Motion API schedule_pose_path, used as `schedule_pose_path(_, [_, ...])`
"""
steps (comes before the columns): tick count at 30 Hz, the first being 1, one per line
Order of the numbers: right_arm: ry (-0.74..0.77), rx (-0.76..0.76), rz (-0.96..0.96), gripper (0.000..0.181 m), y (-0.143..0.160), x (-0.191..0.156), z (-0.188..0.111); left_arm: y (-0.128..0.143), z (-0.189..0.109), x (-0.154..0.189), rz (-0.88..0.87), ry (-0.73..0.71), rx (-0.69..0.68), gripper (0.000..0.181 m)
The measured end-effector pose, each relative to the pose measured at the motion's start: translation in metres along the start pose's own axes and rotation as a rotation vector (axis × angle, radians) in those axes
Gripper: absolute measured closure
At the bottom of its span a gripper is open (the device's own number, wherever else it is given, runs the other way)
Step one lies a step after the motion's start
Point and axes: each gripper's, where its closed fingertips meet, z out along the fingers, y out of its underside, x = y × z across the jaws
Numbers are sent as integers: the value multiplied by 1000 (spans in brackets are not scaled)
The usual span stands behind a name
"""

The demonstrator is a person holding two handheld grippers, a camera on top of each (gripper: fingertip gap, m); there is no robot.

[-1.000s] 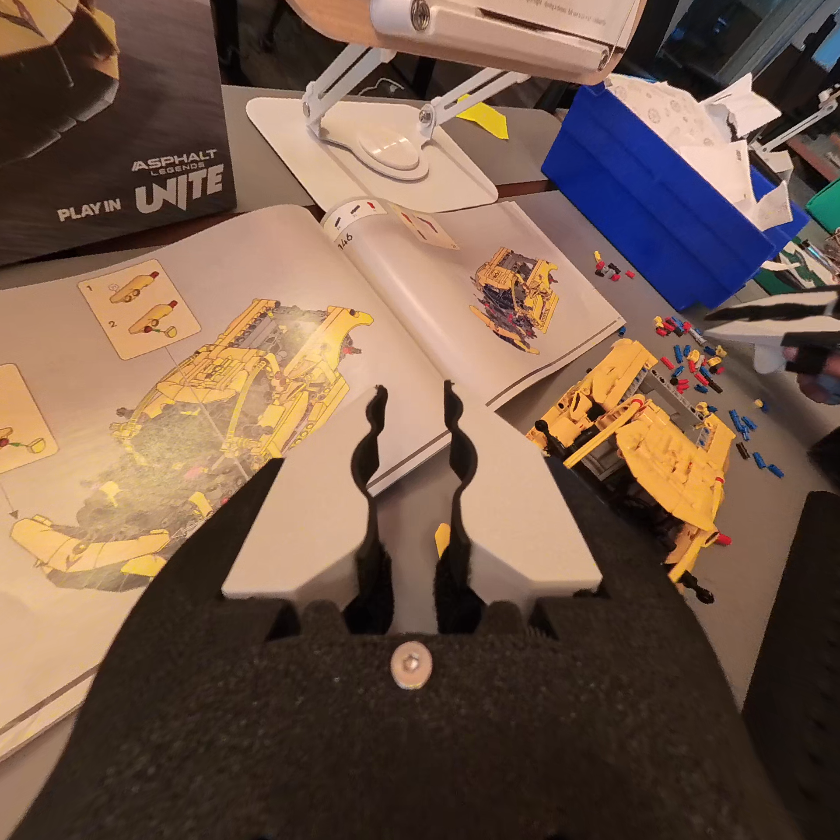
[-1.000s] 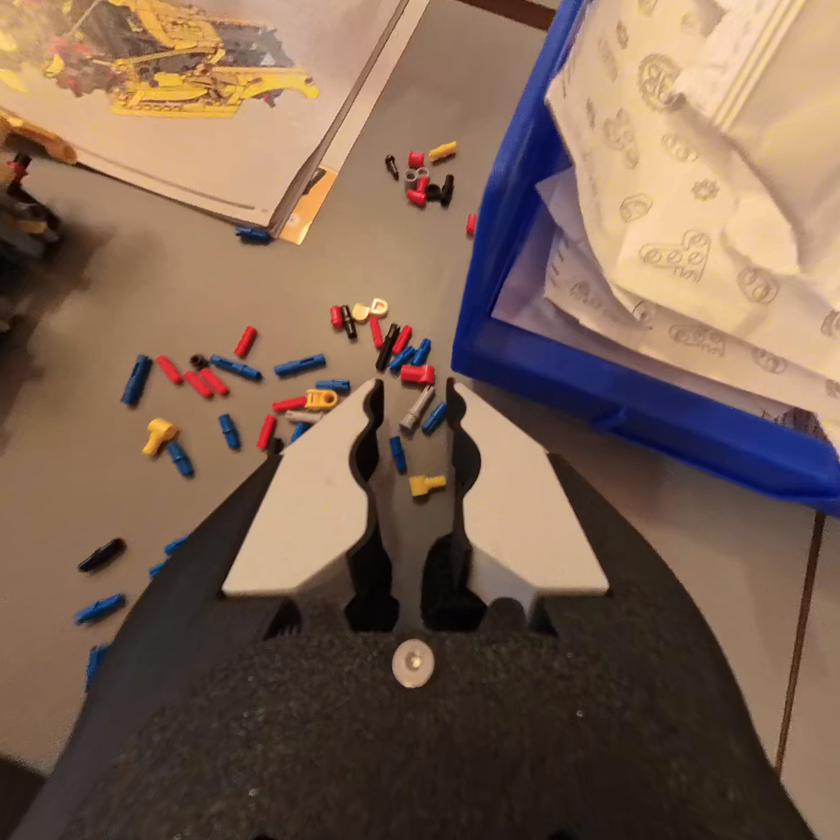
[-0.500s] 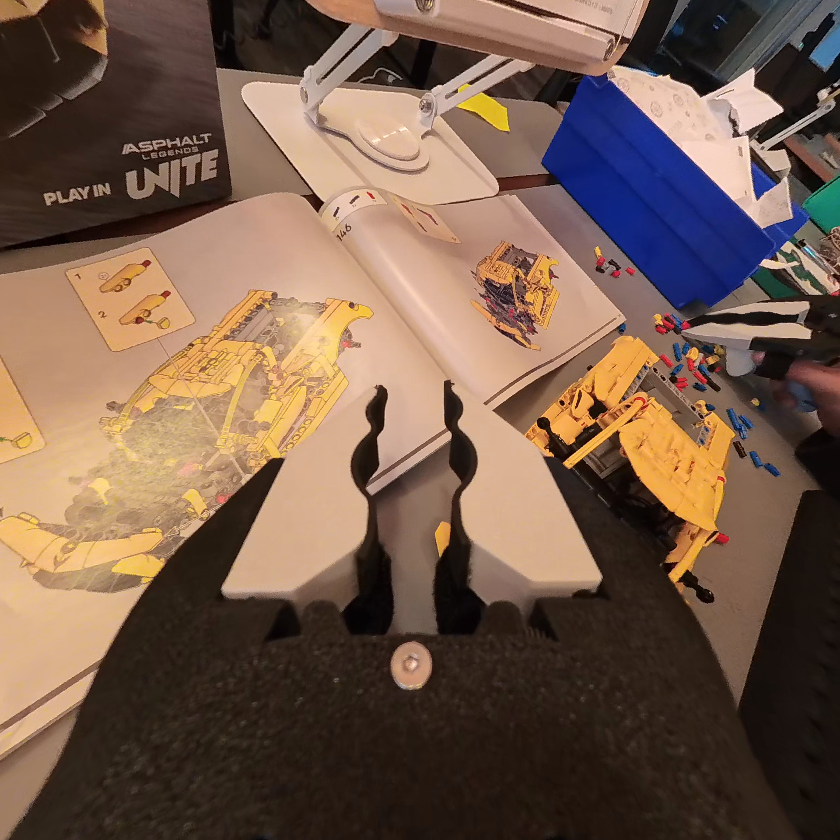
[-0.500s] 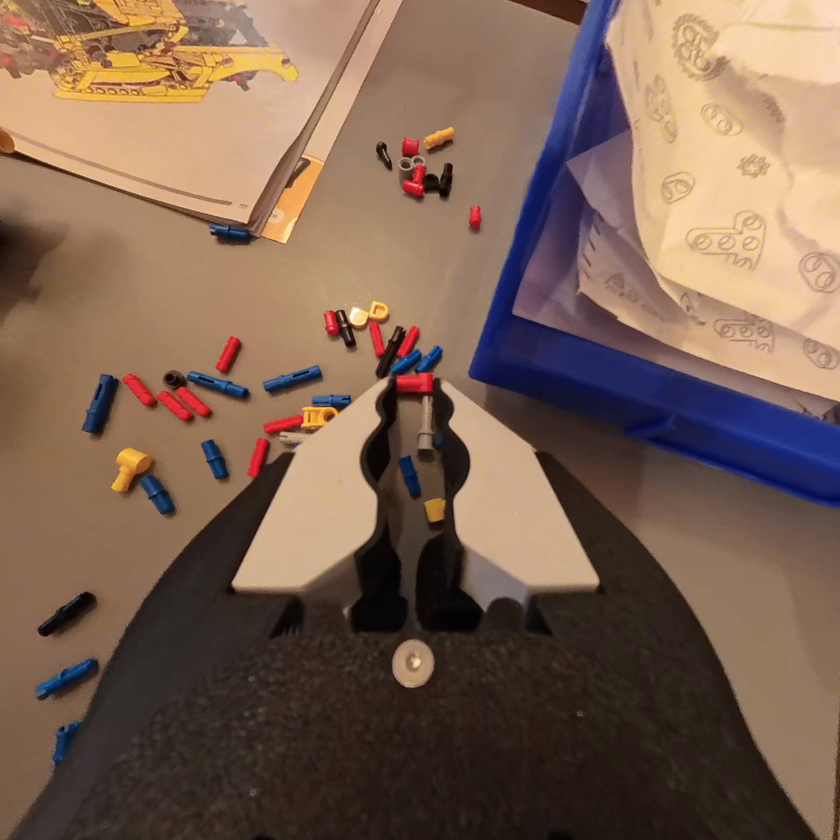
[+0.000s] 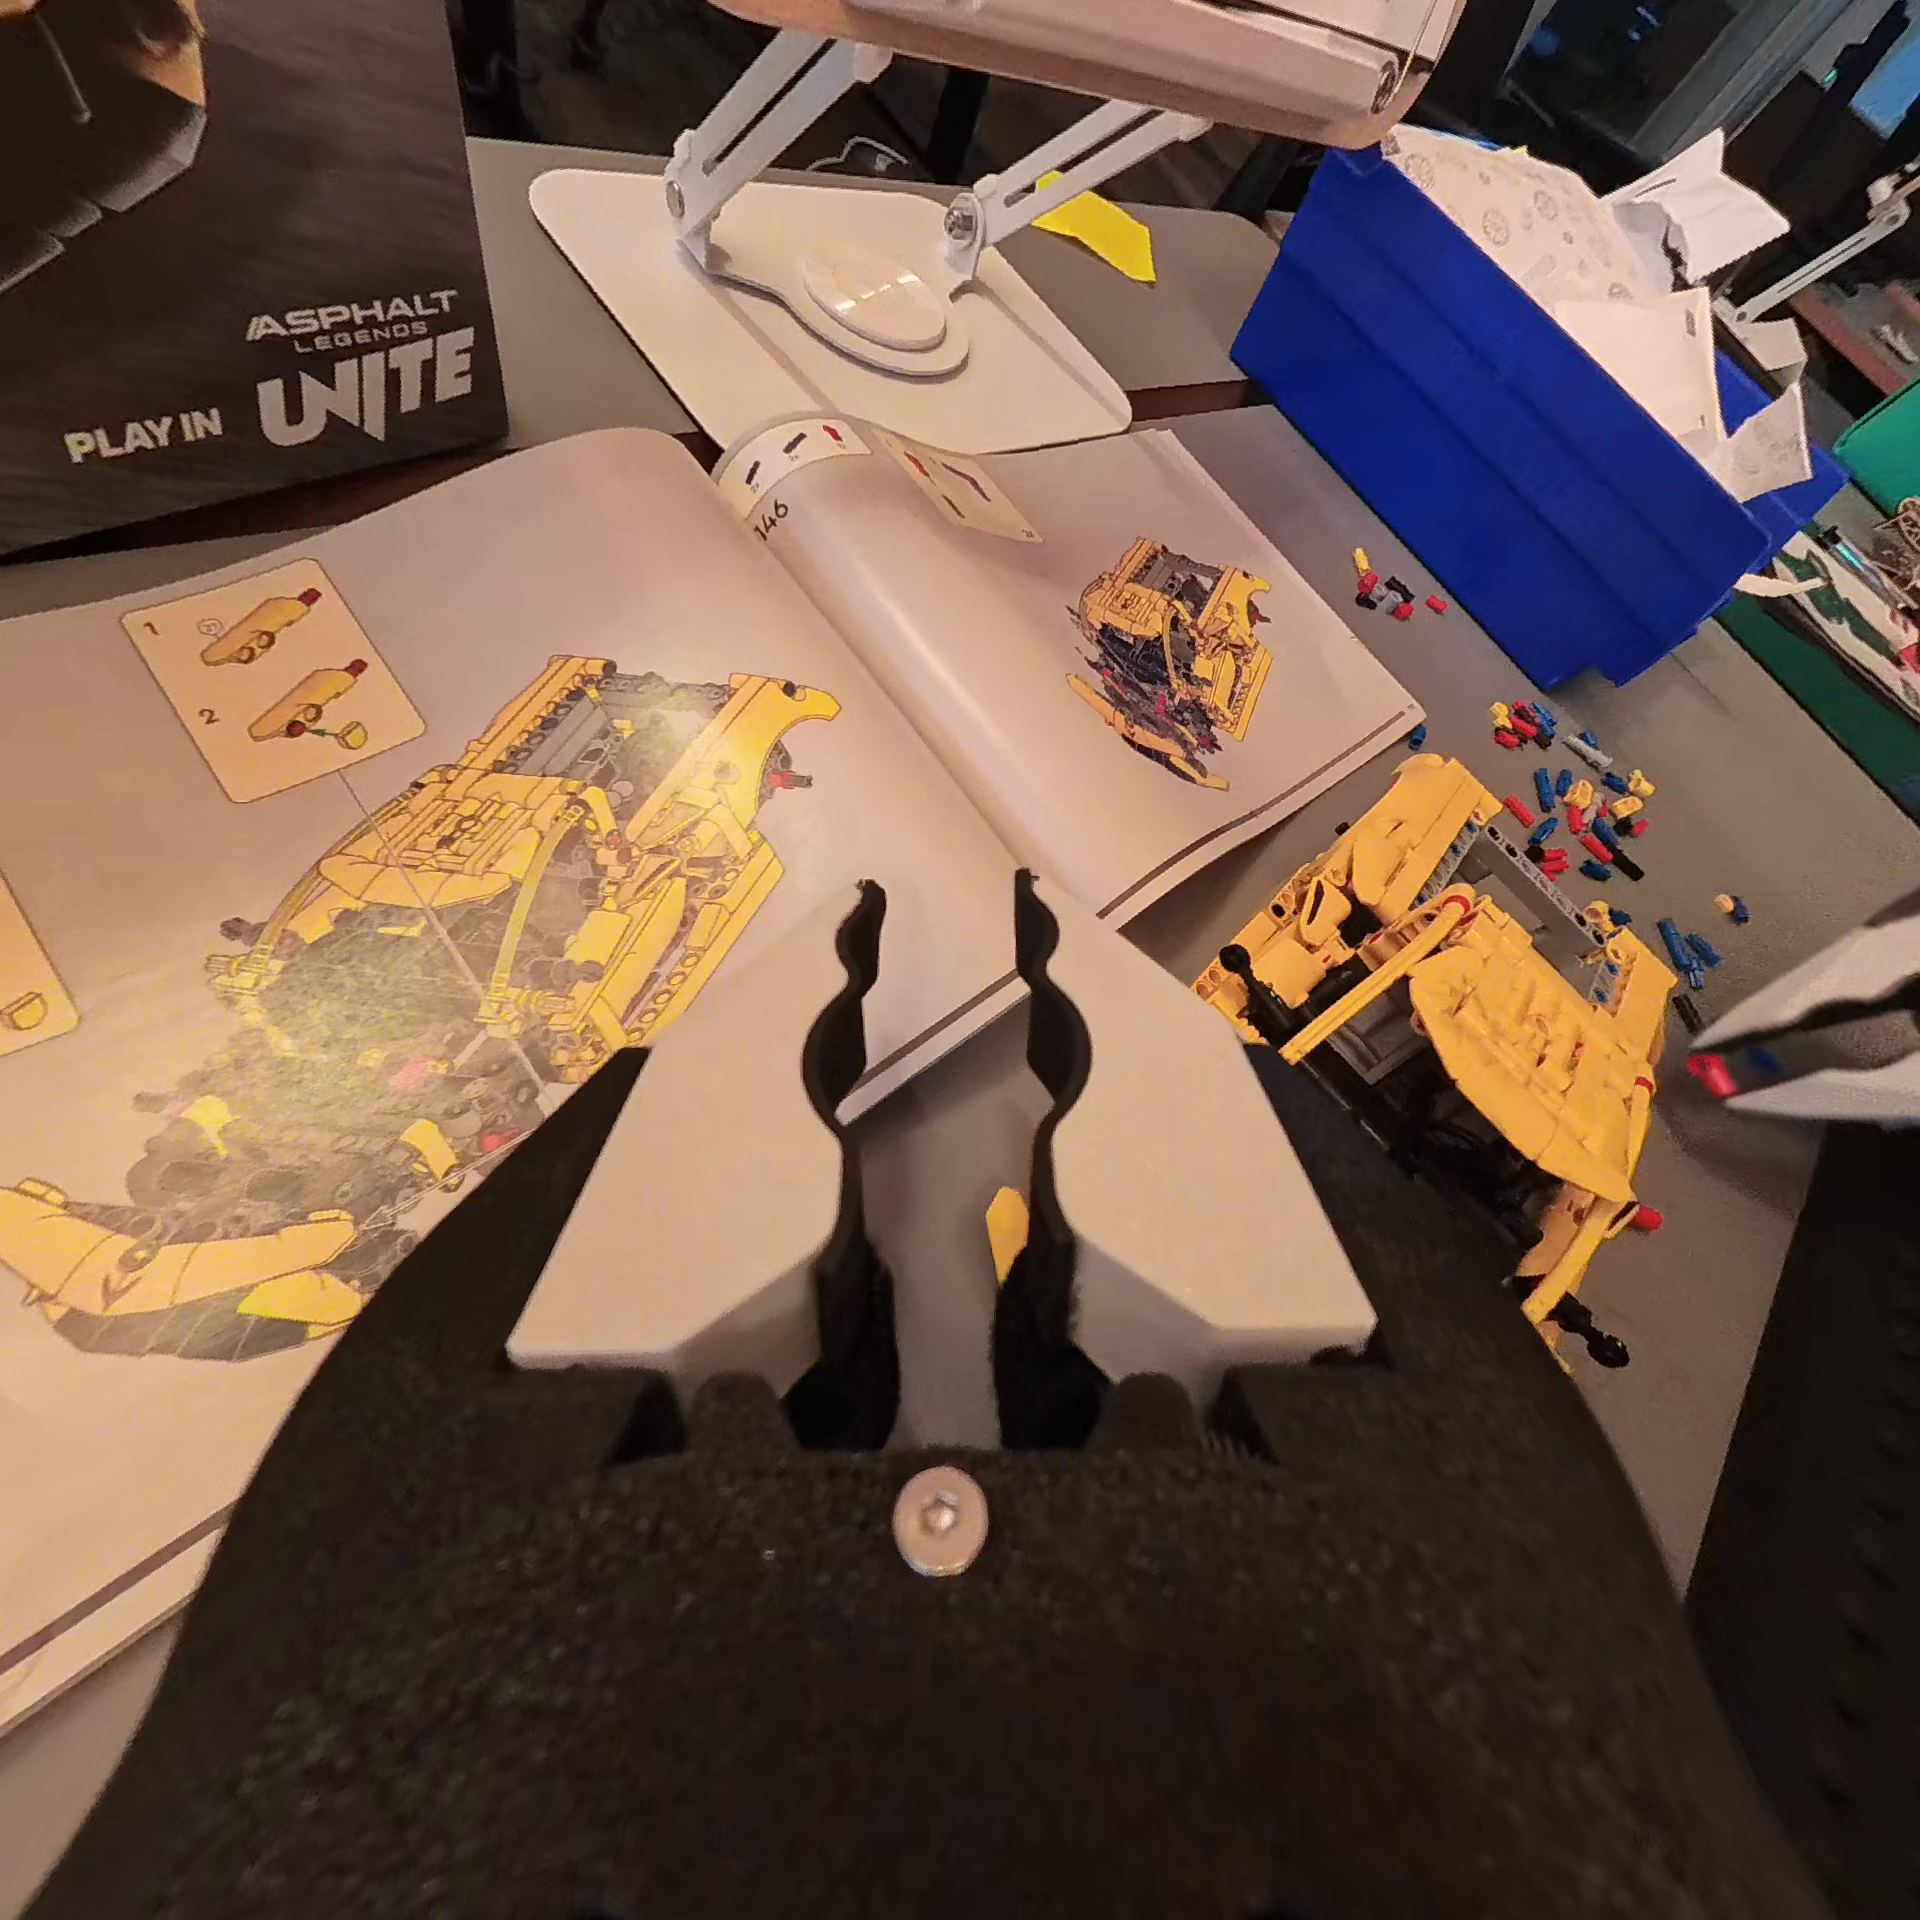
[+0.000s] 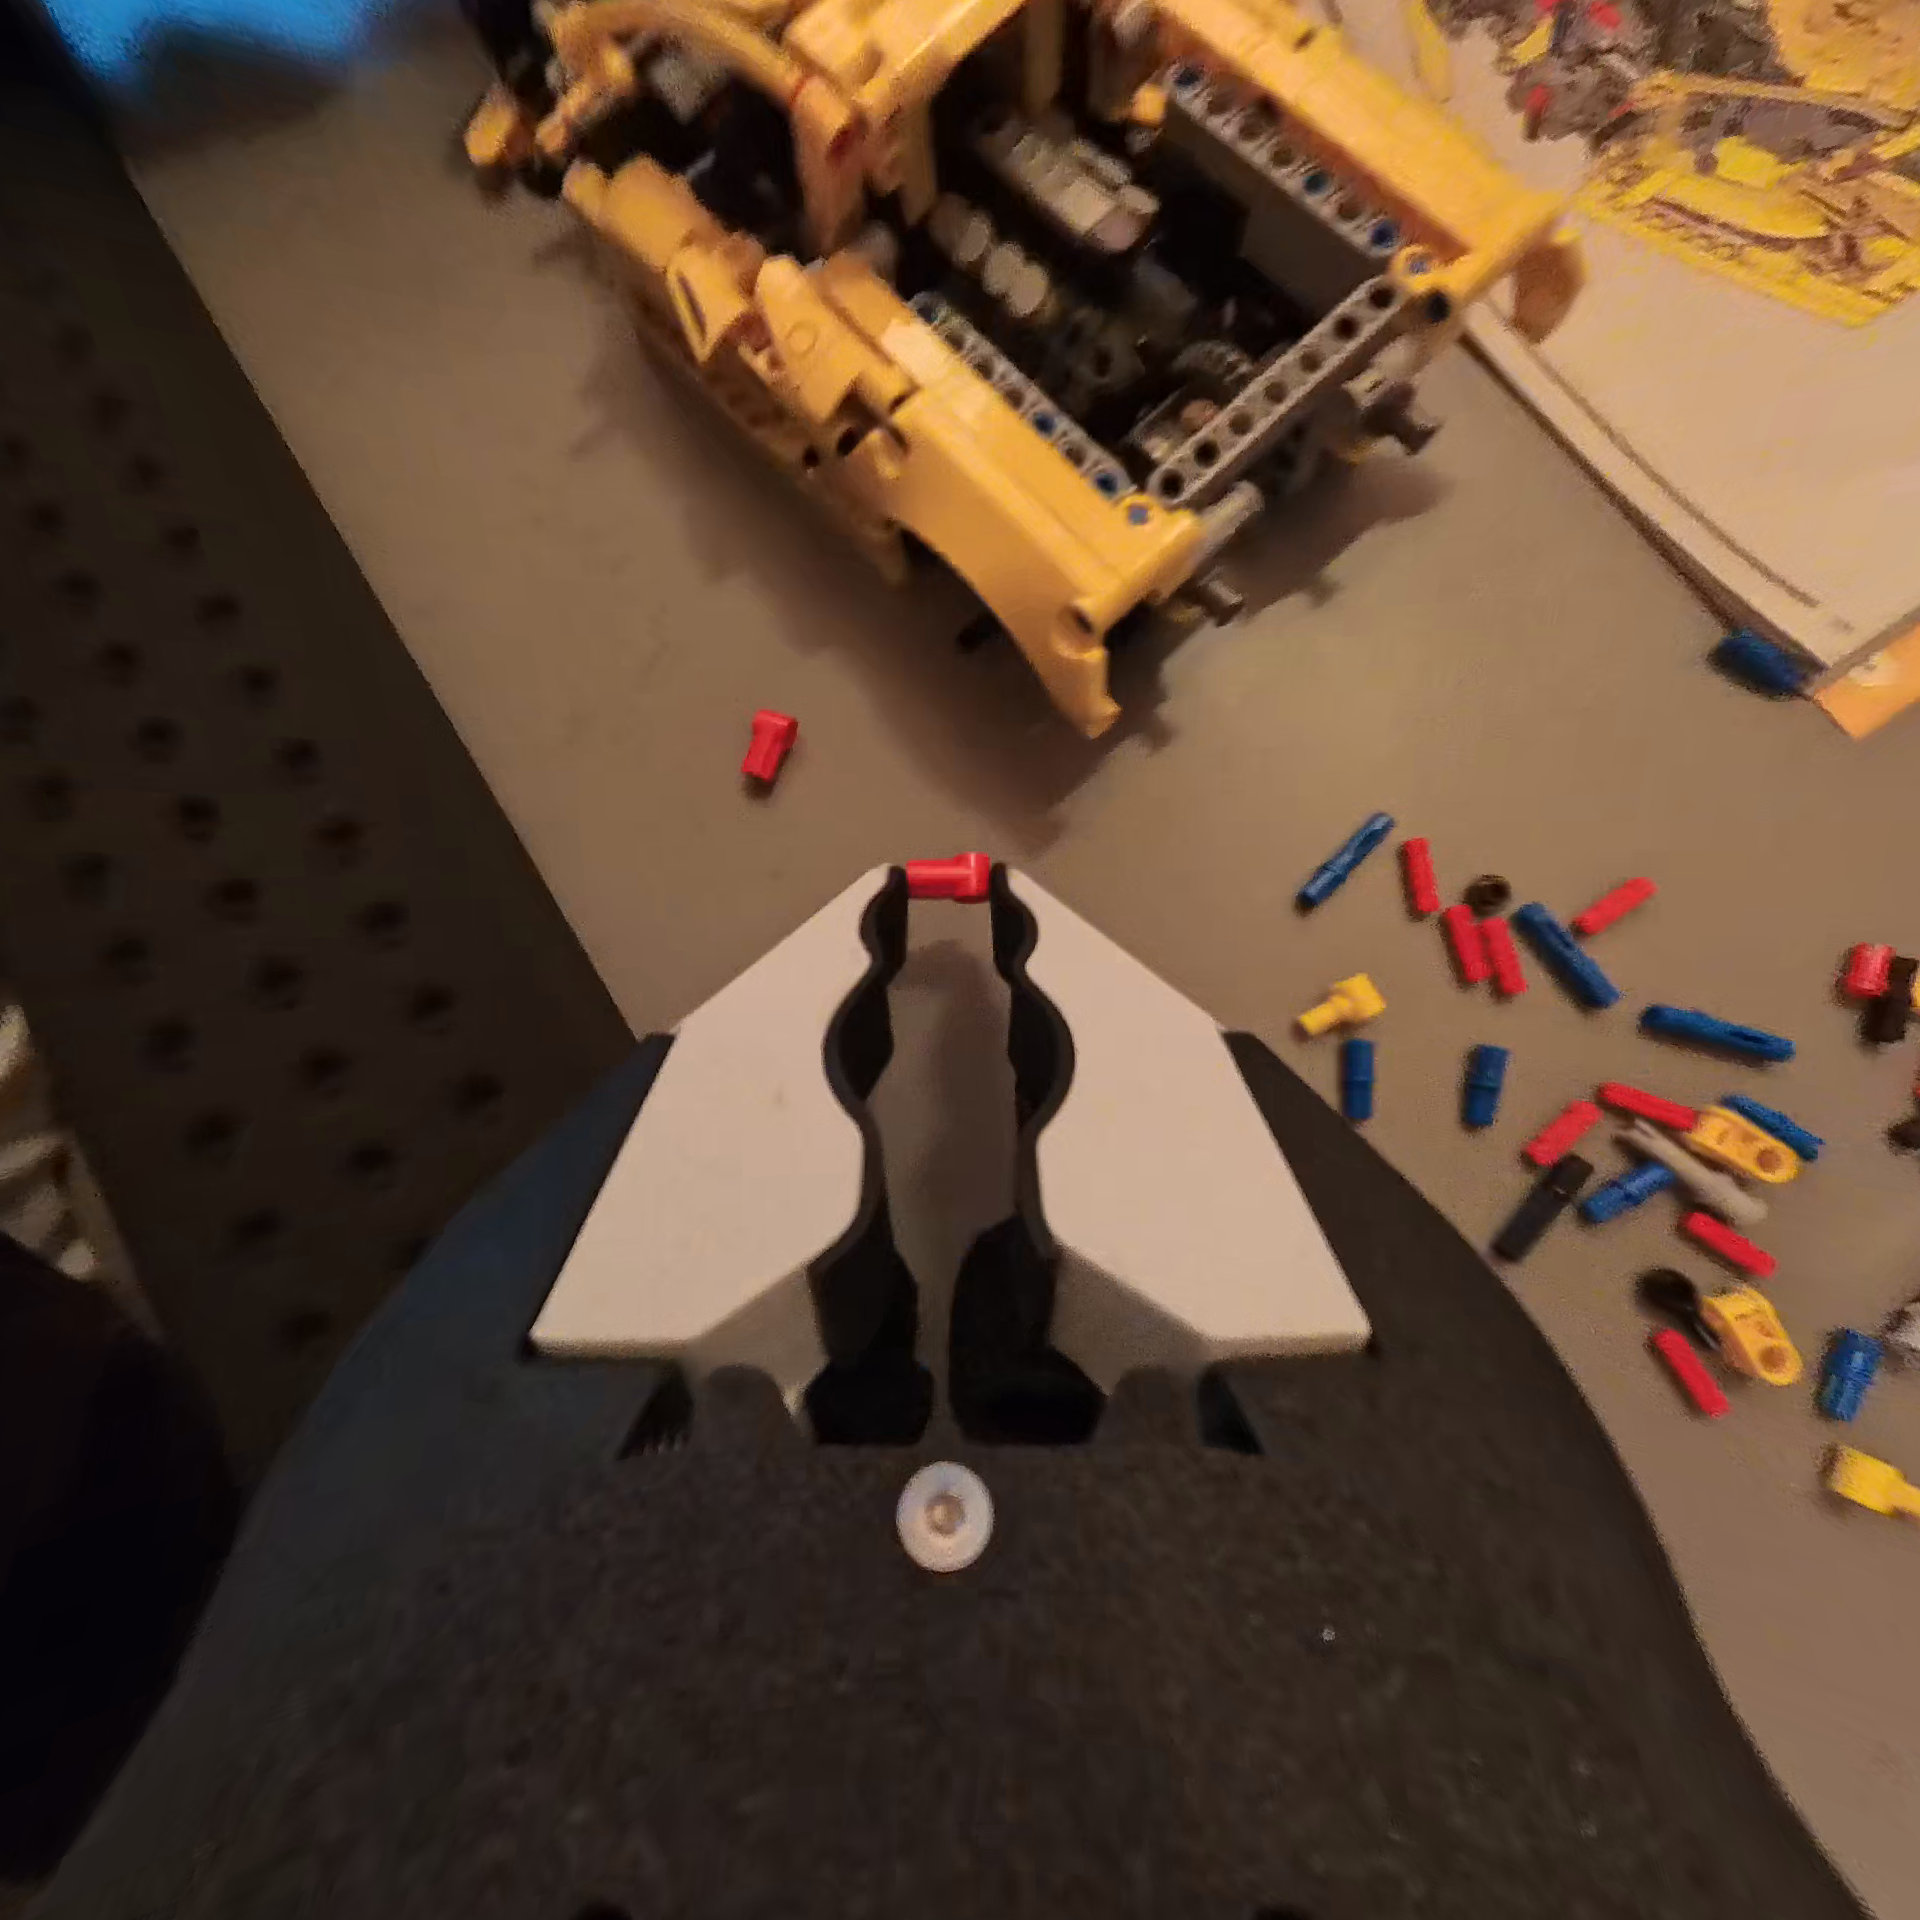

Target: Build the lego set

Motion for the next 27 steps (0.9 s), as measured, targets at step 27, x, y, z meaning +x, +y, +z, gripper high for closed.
schedule_pose_path(27, [352,84,159,156,21,149,-20,-3,-3,3,20,1,9,156])
